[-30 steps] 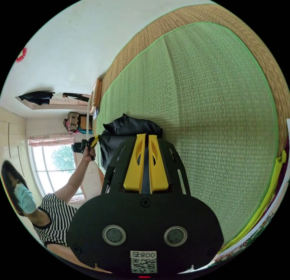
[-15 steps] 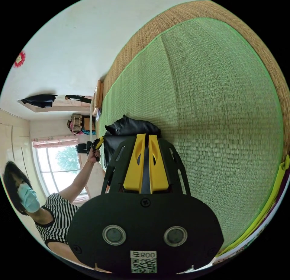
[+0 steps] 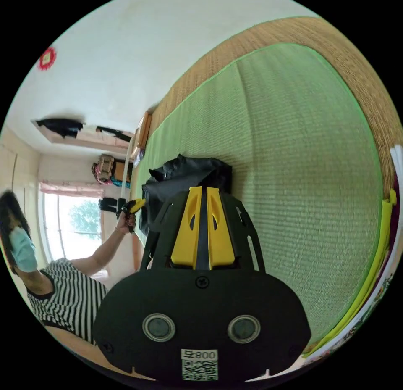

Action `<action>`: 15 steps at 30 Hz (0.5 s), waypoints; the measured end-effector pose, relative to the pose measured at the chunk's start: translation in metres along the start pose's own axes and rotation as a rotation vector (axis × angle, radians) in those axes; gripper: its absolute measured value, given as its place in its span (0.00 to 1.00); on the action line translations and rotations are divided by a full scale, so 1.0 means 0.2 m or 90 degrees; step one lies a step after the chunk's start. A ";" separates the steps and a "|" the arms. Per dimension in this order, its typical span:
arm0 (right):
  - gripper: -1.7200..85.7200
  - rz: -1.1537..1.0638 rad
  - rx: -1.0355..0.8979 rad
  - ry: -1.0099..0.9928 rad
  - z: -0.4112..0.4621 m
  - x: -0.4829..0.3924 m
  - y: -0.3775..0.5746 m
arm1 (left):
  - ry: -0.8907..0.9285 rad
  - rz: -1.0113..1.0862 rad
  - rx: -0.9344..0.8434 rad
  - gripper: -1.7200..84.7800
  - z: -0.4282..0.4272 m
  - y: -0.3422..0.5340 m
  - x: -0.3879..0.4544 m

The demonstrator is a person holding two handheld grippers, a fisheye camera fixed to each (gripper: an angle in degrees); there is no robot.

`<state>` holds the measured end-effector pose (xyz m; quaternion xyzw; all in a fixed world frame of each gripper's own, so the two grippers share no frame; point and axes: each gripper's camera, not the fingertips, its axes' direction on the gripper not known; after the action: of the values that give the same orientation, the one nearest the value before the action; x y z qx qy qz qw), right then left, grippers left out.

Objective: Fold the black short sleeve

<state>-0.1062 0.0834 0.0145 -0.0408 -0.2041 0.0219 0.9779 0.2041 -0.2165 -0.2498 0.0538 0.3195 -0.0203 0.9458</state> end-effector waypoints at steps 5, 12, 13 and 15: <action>0.08 -0.263 -0.074 0.259 0.21 -0.68 -0.05 | 0.018 -0.017 0.017 0.11 0.03 0.00 0.06; 0.12 -0.476 -0.134 0.416 0.39 -1.04 -0.06 | 0.035 -0.027 0.011 0.08 -0.02 0.04 0.13; 0.12 -0.491 -0.146 0.431 0.39 -1.06 -0.07 | 0.045 -0.030 0.016 0.08 -0.03 0.05 0.14; 0.13 -0.521 -0.139 0.452 0.35 -1.09 -0.07 | 0.054 -0.030 0.016 0.07 -0.06 0.07 0.16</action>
<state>-0.3337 0.0620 -0.0070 -0.0644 0.1376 -0.3967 0.9053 0.2243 -0.2019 -0.2770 0.0593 0.3602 -0.0441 0.9299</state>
